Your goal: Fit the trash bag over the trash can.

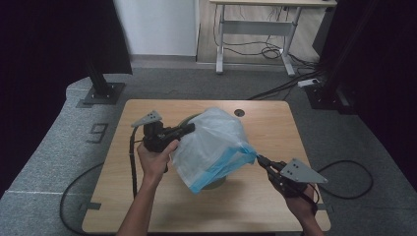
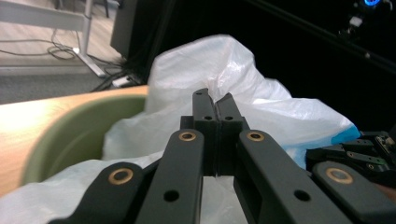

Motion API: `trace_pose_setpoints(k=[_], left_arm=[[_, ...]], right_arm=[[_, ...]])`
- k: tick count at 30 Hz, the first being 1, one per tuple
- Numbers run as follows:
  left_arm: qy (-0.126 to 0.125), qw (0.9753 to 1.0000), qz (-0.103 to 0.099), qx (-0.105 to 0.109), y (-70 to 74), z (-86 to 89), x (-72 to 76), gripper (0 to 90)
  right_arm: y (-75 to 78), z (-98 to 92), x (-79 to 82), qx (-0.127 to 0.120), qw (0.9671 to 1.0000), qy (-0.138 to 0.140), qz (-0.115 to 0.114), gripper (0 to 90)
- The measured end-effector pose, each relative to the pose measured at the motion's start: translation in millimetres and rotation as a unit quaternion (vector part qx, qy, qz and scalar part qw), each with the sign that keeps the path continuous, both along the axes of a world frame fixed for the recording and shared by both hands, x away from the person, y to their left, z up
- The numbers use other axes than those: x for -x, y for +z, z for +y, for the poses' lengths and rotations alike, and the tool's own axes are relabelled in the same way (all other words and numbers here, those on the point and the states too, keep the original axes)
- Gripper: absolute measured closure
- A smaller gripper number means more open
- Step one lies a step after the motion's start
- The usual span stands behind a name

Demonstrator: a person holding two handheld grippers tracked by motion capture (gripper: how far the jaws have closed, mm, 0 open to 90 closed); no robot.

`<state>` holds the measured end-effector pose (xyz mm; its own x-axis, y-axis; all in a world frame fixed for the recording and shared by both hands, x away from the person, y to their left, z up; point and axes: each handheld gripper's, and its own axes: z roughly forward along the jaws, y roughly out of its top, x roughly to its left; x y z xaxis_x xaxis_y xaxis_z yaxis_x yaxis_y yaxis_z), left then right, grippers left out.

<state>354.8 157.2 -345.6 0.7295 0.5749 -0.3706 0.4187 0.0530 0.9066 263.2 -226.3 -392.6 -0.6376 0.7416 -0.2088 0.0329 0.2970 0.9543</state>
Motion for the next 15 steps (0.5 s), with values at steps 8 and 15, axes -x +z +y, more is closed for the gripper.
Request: trace_pose_setpoints(k=[8,15], left_arm=[[0.025,0.9994,-0.007,0.023,3.2,28.7,1.1,89.8],[0.042,0.9988,-0.005,0.023,-4.4,47.7,6.0,89.8]], right_arm=[[7.5,-16.6,-8.9,-0.002,0.9997,-0.023,0.0,89.0],[-2.3,-17.5,-1.9,0.01,0.9994,-0.033,0.001,89.0]])
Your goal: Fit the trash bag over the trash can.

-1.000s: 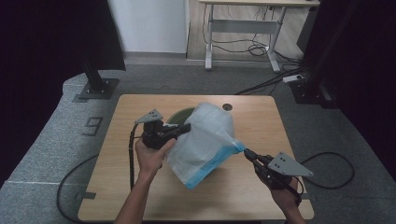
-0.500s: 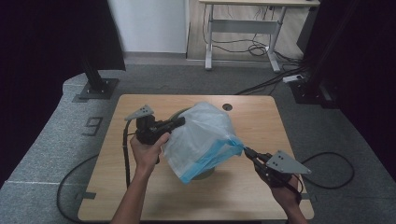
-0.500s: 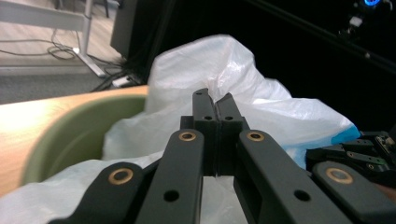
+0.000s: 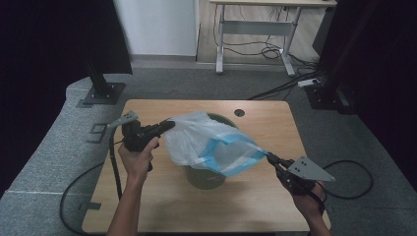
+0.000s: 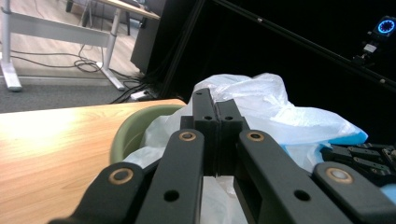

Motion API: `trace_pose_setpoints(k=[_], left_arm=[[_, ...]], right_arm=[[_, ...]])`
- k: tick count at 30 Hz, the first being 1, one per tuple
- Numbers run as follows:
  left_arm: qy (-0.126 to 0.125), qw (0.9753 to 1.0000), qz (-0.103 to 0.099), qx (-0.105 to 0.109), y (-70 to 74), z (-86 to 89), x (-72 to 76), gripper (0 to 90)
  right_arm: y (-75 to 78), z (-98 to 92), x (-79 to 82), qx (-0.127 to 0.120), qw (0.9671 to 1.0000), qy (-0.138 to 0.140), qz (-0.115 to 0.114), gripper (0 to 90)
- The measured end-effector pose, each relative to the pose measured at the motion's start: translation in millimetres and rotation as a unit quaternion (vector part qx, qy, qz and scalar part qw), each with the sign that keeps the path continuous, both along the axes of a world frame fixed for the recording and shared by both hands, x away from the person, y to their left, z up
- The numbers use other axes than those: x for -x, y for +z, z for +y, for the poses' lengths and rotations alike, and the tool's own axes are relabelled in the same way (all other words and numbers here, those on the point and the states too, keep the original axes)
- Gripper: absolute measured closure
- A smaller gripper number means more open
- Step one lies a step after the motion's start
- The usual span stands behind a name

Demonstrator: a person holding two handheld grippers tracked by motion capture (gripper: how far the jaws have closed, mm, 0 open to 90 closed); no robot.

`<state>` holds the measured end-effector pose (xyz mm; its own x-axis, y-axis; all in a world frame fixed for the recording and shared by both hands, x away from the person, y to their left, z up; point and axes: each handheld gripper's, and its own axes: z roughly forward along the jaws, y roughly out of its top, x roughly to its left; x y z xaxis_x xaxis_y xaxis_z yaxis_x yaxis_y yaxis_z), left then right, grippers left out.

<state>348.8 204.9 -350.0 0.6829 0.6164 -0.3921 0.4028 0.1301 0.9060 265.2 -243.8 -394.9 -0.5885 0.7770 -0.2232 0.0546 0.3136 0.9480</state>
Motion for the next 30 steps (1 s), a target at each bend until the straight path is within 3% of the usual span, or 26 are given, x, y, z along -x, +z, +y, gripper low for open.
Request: trace_pose_setpoints(k=[6,10,16,30], left_arm=[[0.008,1.0,0.001,-0.001,-9.1,14.8,6.6,89.8],[0.011,0.9999,-0.002,-0.007,-16.0,22.5,15.8,89.8],[0.014,0.9999,0.002,-0.007,-29.8,30.6,23.9,89.7],[0.021,0.9995,0.019,-0.013,-62.2,42.2,21.4,89.5]], right_arm=[[-10.2,-0.2,4.7,0.0,0.9999,0.005,0.011,89.0],[-18.5,-0.5,10.7,-0.012,0.9995,0.025,0.018,89.0],[-33.0,5.0,17.9,-0.002,0.9986,0.043,0.03,89.0],[-70.9,18.3,7.2,0.008,0.9941,0.064,0.087,89.0]])
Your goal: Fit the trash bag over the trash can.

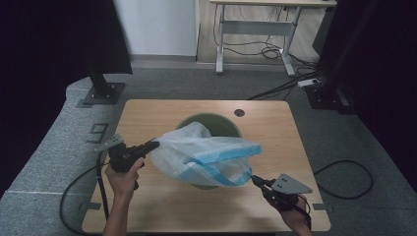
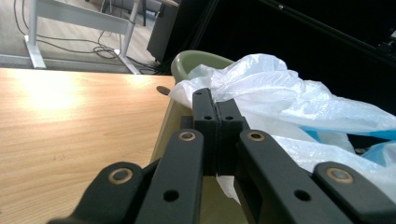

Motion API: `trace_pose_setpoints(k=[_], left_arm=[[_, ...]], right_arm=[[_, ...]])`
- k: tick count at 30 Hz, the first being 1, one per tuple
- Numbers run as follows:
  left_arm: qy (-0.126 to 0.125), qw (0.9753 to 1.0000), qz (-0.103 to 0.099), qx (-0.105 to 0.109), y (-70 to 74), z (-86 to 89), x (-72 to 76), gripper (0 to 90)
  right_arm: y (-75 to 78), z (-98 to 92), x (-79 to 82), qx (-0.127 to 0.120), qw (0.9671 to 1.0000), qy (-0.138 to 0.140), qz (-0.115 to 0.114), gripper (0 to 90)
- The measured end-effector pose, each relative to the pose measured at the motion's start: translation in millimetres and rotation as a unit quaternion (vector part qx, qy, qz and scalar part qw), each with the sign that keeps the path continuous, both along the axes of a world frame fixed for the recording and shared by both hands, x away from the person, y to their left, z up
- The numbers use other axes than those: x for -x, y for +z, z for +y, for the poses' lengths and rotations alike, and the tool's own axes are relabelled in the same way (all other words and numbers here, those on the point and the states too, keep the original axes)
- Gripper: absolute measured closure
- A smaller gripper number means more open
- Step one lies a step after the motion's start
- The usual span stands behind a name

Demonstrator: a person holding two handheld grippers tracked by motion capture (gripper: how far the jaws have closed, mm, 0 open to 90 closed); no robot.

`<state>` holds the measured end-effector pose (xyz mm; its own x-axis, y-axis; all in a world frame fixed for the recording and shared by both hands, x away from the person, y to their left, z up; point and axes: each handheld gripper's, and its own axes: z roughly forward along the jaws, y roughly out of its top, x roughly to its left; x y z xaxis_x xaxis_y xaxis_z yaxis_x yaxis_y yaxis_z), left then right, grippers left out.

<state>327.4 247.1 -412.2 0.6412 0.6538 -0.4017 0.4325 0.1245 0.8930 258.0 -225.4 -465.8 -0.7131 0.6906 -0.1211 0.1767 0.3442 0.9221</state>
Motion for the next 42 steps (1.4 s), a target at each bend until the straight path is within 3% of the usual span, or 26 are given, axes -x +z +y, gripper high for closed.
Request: trace_pose_setpoints(k=[10,18,22,30,36,39,41,42], left_arm=[[0.004,0.9998,0.012,-0.012,-9.3,0.1,-6.6,89.2],[-0.003,0.9999,0.015,-0.003,-14.6,0.7,-5.4,88.3],[-0.006,0.9999,0.012,-0.001,-13.8,1.1,-3.7,88.4],[-0.015,0.9998,0.005,-0.01,-11.3,-5.8,-0.5,88.5],[-0.021,0.9996,0.005,-0.016,-9.2,-10.1,-0.3,88.6],[-0.024,0.9995,0.005,-0.022,-8.3,-10.8,0.6,88.7],[-0.024,0.9993,0.004,-0.028,-7.6,-10.2,1.9,88.8],[-0.024,0.9991,0.003,-0.035,-7.2,-9.1,2.9,88.9]], right_arm=[[-24.9,12.5,-17.1,0.016,0.9993,0.002,0.033,89.0],[-33.1,19.5,-28.0,0.019,0.9988,-0.008,0.043,88.5],[-24.0,15.8,-17.8,0.009,0.9994,-0.025,0.022,70.9],[7.1,6.2,-0.2,-0.043,0.999,-0.011,-0.002,57.6],[15.6,28.4,-7.7,-0.044,0.999,0.008,0.0,49.6],[13.1,38.0,-17.8,-0.038,0.9992,0.007,0.008,59.9],[11.4,42.7,-22.5,-0.031,0.9993,0.018,0.01,84.8],[11.0,44.5,-23.1,-0.023,0.9995,0.022,0.005,88.7]])
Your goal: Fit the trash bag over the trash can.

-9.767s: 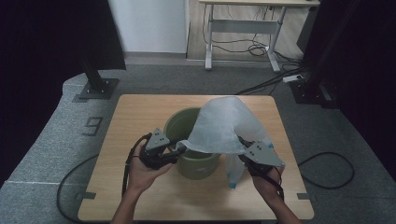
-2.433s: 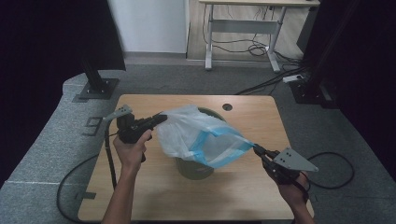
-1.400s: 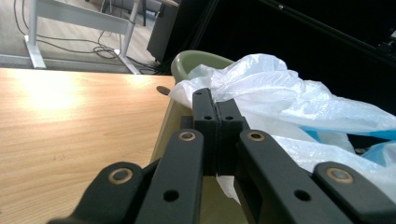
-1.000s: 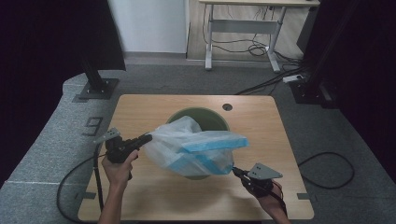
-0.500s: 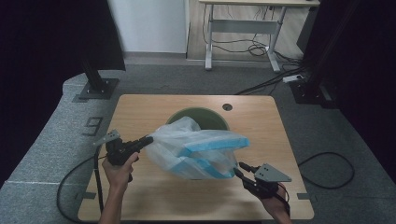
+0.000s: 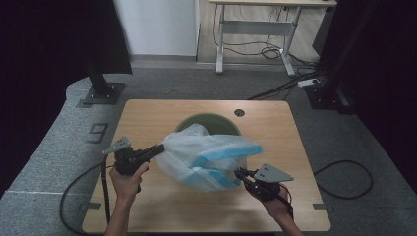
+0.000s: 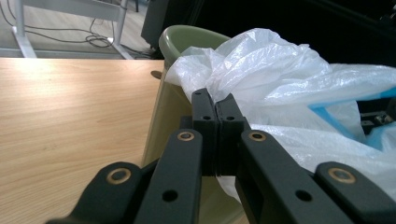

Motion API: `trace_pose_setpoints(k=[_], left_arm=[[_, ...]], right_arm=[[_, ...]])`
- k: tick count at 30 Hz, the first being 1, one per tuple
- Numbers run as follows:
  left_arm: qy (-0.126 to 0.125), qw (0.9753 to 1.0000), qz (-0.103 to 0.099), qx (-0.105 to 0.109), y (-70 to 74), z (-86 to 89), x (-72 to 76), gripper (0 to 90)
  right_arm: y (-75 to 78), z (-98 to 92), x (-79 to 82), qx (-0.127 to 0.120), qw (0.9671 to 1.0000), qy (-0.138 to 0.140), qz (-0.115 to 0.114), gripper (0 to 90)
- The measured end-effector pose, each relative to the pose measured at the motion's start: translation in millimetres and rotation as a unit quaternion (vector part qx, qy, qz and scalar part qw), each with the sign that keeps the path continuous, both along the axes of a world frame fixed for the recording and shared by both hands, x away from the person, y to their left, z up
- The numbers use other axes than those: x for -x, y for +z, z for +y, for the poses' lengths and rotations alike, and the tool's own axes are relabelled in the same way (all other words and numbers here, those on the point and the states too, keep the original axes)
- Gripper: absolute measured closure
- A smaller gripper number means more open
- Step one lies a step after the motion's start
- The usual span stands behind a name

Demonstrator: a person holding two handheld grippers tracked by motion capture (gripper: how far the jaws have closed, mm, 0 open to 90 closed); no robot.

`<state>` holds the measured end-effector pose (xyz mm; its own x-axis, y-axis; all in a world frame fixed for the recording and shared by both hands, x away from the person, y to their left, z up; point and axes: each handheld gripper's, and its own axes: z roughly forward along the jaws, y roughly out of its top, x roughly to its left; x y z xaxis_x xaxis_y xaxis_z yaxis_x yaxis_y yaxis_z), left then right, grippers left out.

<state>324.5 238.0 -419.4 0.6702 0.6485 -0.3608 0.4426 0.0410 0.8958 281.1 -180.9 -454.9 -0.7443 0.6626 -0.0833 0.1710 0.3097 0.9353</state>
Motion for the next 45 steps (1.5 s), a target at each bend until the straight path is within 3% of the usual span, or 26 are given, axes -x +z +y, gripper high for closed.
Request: trace_pose_setpoints(k=[4,13,17,23,30,31,34,38,40,45], left_arm=[[-0.003,0.9997,0.0,-0.024,-1.0,5.7,3.5,89.0],[-0.004,0.997,0.0,-0.078,-14.3,8.7,1.7,88.7],[-0.008,0.9959,0.005,-0.09,-18.9,5.9,-2.3,88.7],[-0.003,0.9945,0.015,-0.103,-23.1,4.2,-8.0,88.6],[0.02,0.9947,0.024,-0.098,-20.2,4.5,-15.7,88.6],[0.019,0.995,0.021,-0.096,-17.9,4.0,-14.9,88.6],[0.013,0.9954,0.013,-0.094,-11.3,2.5,-11.6,88.6],[0.012,0.9955,0.006,-0.094,-6.1,2.1,-9.2,88.7],[0.014,0.9956,0.005,-0.093,-5.0,2.9,-8.6,88.7],[0.021,0.9959,0.006,-0.088,-3.9,6.2,-8.7,88.8]], right_arm=[[-2.6,7.5,2.0,0.034,0.9993,0.015,-0.003,89.0],[-13.2,5.7,-0.2,0.053,0.9985,0.013,0.004,89.0],[-20.3,9.8,-2.3,0.067,0.9976,0.015,0.006,89.0],[-27.9,10.2,-9.9,0.066,0.9976,0.011,0.018,89.0],[-28.4,6.2,-10.7,0.054,0.9984,0.004,0.019,88.2],[-26.6,5.1,-7.7,0.043,0.9989,0.009,0.019,83.6],[-15.2,2.7,8.8,0.031,0.9994,0.016,-0.002,68.3],[3.3,-6.9,26.2,0.014,0.9994,0.023,-0.02,59.9],[13.6,-15.3,33.0,-0.006,0.9992,0.025,-0.032,55.2],[31.1,-34.1,40.8,-0.041,0.9978,0.018,-0.049,52.4]])
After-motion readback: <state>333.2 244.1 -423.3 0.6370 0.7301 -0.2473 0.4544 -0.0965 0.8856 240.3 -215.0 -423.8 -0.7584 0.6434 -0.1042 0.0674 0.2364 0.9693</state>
